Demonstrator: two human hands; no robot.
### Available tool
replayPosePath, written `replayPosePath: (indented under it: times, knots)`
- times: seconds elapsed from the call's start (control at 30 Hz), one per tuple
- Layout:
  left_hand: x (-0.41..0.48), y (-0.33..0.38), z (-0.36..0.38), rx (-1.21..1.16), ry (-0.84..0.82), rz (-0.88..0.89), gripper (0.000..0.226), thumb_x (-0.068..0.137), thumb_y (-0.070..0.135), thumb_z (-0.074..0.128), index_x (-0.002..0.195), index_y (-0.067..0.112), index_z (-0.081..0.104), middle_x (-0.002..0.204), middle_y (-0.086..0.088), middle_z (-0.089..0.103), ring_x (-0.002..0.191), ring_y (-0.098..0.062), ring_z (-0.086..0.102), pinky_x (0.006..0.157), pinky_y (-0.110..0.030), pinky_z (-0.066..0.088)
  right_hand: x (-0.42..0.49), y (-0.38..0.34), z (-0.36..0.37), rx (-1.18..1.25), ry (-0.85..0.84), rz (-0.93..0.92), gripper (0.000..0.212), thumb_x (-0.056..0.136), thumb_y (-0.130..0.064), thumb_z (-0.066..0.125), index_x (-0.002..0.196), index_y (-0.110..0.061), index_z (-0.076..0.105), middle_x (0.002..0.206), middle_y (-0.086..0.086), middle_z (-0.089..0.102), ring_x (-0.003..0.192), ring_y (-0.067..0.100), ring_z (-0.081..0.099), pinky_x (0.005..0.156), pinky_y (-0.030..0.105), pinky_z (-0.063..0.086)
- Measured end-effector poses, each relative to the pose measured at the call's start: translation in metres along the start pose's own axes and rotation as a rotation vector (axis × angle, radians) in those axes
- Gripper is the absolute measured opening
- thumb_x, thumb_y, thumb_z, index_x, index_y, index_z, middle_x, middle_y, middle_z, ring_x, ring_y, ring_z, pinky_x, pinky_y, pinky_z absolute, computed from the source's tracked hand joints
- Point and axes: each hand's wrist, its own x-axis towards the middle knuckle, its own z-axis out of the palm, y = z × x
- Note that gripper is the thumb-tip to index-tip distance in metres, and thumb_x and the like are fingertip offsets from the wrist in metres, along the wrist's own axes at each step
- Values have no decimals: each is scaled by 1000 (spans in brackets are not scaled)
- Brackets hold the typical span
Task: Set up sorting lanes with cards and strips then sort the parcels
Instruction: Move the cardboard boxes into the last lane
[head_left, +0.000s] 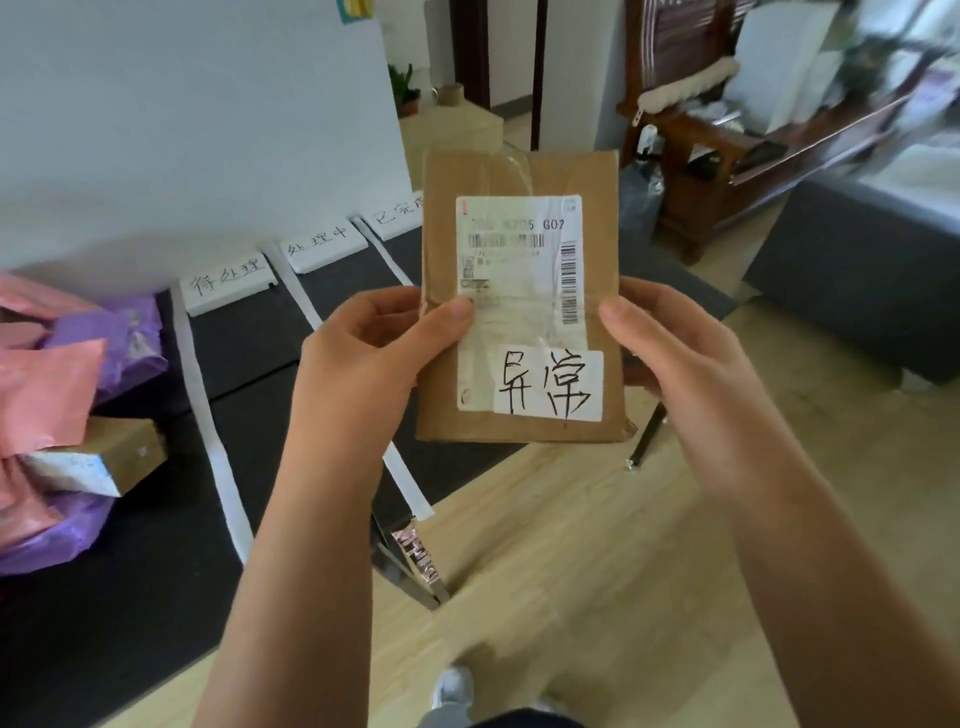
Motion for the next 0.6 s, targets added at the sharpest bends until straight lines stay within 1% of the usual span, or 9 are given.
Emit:
replayPosePath:
  times: [0.1, 0.2, 0.27, 0.37, 0.47, 0.6]
  knots:
    - [-4, 10, -3, -45, -22, 61, 63, 57, 55, 79, 113, 27, 70, 91, 12, 77, 83, -4, 73, 61, -9, 52, -3, -10, -3, 27, 6, -46, 44, 90, -40, 65, 128, -19, 61, 108, -3, 75, 98, 14, 72, 74, 18, 55]
    - [-8, 17, -7, -81, -26, 126, 48, 64, 47, 80, 108, 27, 75, 93, 10, 77, 85, -6, 74, 64, -10, 53, -4, -17, 0, 39, 19, -108, 37, 89, -29, 60, 124, -18, 62, 107, -2, 76, 97, 15, 73, 75, 18, 56]
    - [-9, 20, -12, -92, -37, 159, 44, 68, 43, 81, 108, 26, 76, 95, 8, 77, 87, -9, 74, 67, -13, 55, -4, -19, 2, 47, 24, -145, 34, 89, -24, 60, 121, -18, 63, 107, -2, 75, 97, 15, 73, 75, 19, 56]
    - [-8, 23, -17, -98, -65, 181, 41, 73, 38, 81, 111, 24, 75, 98, 6, 77, 90, -12, 74, 71, -17, 57, -3, -23, 4, 47, 25, -172, 35, 86, -23, 60, 121, -19, 62, 110, -3, 74, 99, 15, 72, 74, 21, 56]
    - [-7, 24, -20, -98, -63, 191, 41, 72, 38, 83, 110, 25, 76, 98, 6, 77, 91, -13, 74, 72, -18, 58, -2, -22, 6, 51, 22, -175, 36, 85, -23, 61, 122, -19, 62, 111, -3, 74, 99, 16, 72, 72, 21, 56]
    - [-6, 23, -24, -106, -61, 187, 39, 71, 41, 82, 107, 26, 77, 98, 5, 77, 91, -14, 75, 73, -19, 58, 0, -21, 10, 78, 2, -163, 40, 82, -31, 65, 121, -20, 63, 110, -2, 74, 99, 16, 72, 73, 21, 55]
